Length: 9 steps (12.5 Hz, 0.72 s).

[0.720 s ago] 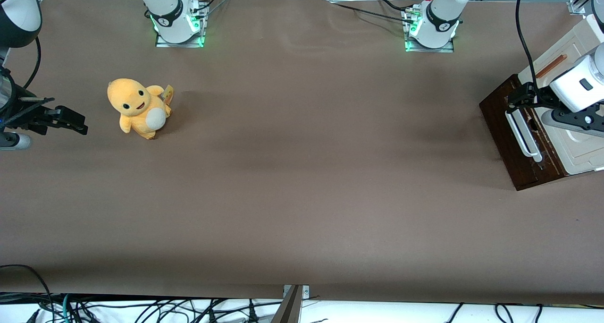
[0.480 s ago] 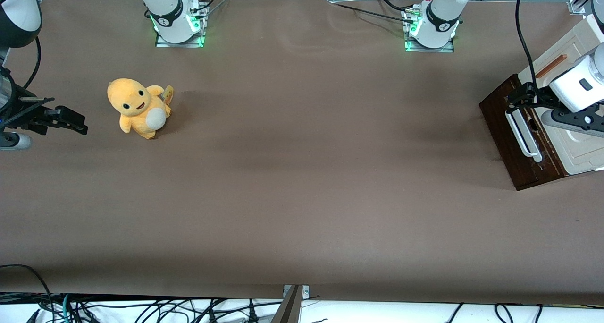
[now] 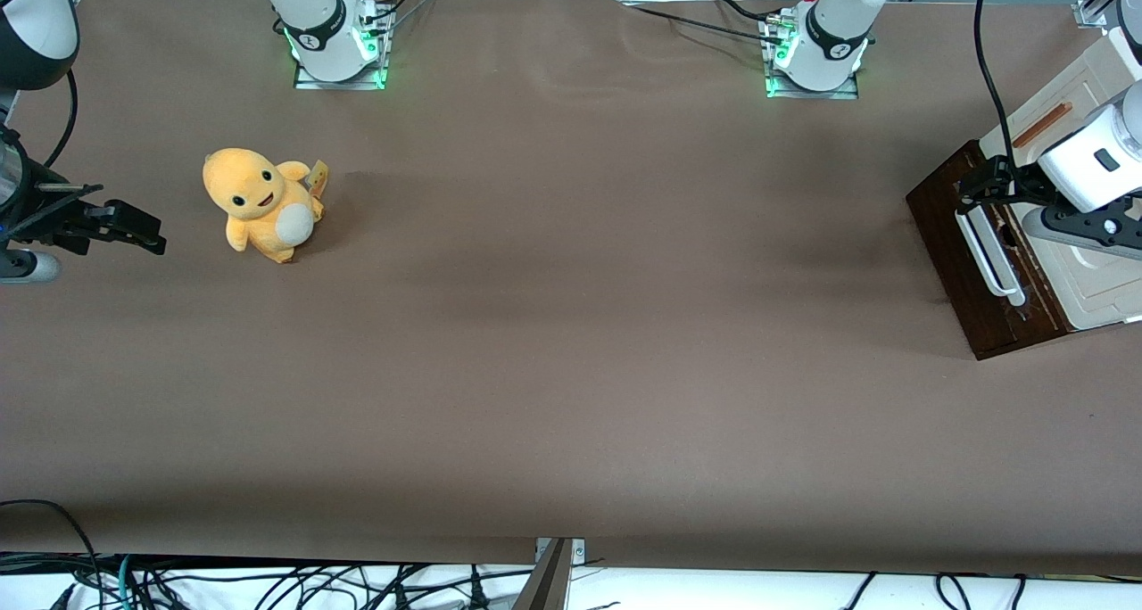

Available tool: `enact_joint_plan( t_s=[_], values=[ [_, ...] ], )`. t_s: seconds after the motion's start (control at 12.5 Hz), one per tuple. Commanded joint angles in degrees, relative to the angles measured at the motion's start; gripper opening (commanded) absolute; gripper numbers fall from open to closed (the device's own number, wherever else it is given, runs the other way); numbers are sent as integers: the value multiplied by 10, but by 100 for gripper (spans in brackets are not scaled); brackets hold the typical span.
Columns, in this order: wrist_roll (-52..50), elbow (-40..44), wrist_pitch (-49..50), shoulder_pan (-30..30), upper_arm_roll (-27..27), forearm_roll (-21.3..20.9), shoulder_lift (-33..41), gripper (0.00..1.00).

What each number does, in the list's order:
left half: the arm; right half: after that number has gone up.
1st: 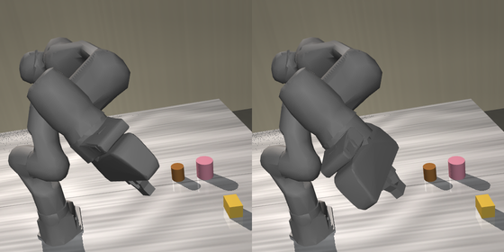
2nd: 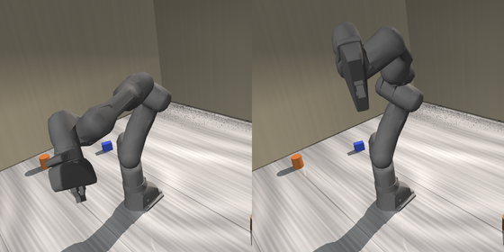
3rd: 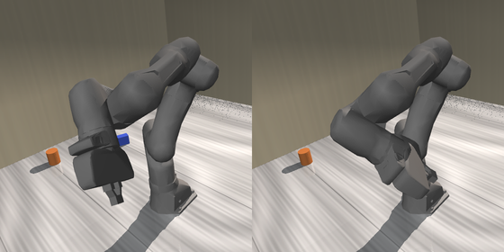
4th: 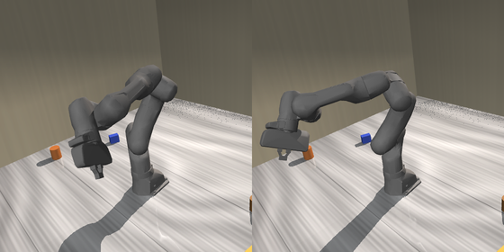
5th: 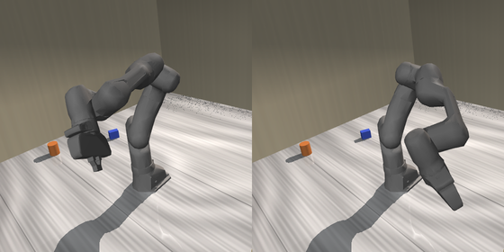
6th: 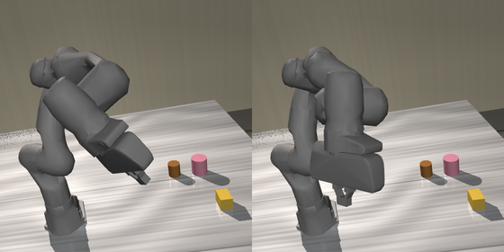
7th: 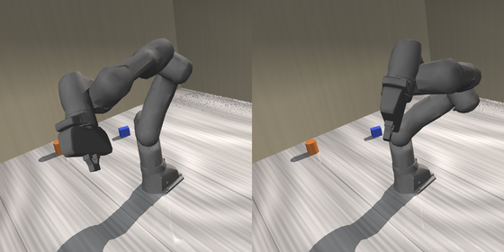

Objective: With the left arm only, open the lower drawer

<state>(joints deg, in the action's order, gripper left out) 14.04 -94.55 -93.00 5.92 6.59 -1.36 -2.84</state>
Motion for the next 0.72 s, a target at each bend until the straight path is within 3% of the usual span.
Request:
enact_joint_plan(
  t_s=[0.0,0.64],
  values=[
    [11,16,13,-2,0,17,-7,100],
    [5,15,14,-1,0,16,-8,100]
  ],
)
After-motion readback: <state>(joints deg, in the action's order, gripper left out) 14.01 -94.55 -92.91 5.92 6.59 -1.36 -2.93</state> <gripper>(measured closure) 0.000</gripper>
